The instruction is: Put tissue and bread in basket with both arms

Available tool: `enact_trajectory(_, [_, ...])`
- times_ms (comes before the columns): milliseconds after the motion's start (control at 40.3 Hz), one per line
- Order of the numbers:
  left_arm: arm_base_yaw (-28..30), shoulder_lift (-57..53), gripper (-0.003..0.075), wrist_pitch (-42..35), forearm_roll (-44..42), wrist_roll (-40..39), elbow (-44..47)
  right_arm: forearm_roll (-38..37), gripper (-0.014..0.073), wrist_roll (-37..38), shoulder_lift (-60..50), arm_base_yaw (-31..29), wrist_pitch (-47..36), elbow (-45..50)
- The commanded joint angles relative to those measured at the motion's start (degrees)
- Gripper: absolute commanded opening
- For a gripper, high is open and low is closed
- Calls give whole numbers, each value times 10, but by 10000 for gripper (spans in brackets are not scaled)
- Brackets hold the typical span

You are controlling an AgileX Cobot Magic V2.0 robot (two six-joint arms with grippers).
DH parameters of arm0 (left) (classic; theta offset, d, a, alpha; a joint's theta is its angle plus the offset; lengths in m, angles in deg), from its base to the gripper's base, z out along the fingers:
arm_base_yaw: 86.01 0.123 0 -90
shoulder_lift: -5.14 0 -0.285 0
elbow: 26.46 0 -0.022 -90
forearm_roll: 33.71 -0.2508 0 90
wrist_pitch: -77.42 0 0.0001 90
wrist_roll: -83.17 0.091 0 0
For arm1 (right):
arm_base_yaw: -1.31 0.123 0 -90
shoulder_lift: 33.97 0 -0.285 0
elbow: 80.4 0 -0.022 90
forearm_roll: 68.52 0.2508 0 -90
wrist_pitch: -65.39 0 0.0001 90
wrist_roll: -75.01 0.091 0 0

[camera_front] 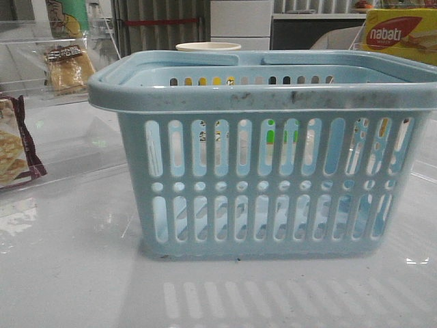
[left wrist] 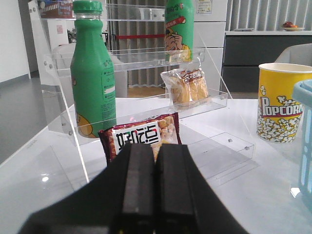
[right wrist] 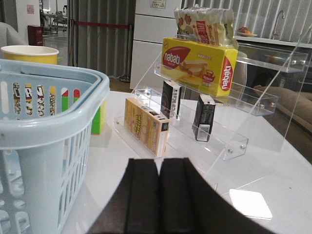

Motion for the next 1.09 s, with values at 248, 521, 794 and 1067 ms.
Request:
enact_trajectory(248, [-2,-10,91,-53,0,0,-1,-1,56,-1,-11,-4,-54,0])
enact_trajectory(521, [-2,-10,91,-53,0,0,-1,-1,56,-1,-11,-4,-54,0])
enact_trajectory(794, [-2,-10,91,-66,0,3,-1,-1,56,-1,-11,-4,-54,0])
enact_trajectory(1067, [-2,-10,91,-87,0,0,-1,-1,56,-1,-11,-4,-59,0])
